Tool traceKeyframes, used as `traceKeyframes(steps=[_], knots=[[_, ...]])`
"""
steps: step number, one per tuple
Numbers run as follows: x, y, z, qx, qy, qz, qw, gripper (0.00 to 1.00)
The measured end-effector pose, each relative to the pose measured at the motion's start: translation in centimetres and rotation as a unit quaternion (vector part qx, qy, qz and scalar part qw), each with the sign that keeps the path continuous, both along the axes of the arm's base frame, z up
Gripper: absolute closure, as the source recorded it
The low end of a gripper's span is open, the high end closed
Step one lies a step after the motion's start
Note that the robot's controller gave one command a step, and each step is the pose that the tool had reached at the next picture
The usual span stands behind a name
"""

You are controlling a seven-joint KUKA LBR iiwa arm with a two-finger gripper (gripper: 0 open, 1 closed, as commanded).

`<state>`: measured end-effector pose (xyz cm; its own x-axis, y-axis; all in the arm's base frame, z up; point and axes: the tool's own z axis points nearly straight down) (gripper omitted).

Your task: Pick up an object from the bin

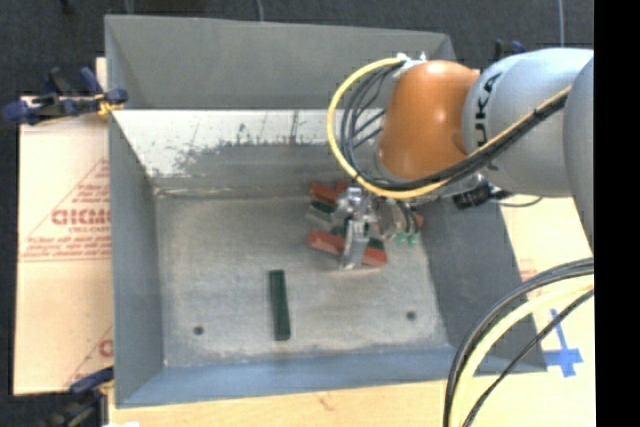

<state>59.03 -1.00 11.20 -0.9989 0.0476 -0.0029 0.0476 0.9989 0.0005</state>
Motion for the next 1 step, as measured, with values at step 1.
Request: traceKeyframes(steps=[1], knots=[[0.11,0.00,0.89,0.000,-0.0026,0.000,1.0000,1.00]])
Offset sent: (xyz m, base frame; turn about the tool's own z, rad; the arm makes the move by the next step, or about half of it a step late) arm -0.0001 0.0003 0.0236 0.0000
